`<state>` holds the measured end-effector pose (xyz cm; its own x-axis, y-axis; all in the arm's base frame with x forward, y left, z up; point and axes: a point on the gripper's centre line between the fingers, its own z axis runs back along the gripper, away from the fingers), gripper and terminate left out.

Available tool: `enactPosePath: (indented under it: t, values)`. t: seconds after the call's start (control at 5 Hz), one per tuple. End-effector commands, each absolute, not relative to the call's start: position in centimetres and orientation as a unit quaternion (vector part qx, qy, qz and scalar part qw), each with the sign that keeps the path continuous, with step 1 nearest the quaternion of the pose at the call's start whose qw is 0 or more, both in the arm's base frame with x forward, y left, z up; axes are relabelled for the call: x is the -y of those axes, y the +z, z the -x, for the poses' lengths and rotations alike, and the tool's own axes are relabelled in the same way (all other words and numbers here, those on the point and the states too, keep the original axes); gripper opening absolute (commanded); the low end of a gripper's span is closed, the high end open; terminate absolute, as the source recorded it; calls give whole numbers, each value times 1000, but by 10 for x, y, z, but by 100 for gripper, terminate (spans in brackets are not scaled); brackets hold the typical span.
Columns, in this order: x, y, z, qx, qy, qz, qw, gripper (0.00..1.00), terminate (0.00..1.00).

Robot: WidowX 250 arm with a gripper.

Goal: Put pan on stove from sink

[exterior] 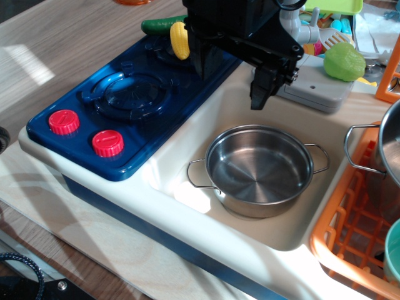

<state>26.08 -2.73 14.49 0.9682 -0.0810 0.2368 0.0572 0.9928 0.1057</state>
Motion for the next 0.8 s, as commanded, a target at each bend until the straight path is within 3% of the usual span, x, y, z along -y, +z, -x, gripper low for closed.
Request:
enactPosePath:
  t: [0.0,0.2,0.4,0.6]
  values:
    - [27,145,-261,121,-35,-49,991,100,0]
    - [34,146,-250,164,-119,-68,977,100,0]
    - [39,144,-240,174,-176,-72,966,100,0]
    - [52,144,-230,201,-210,-53,955,100,0]
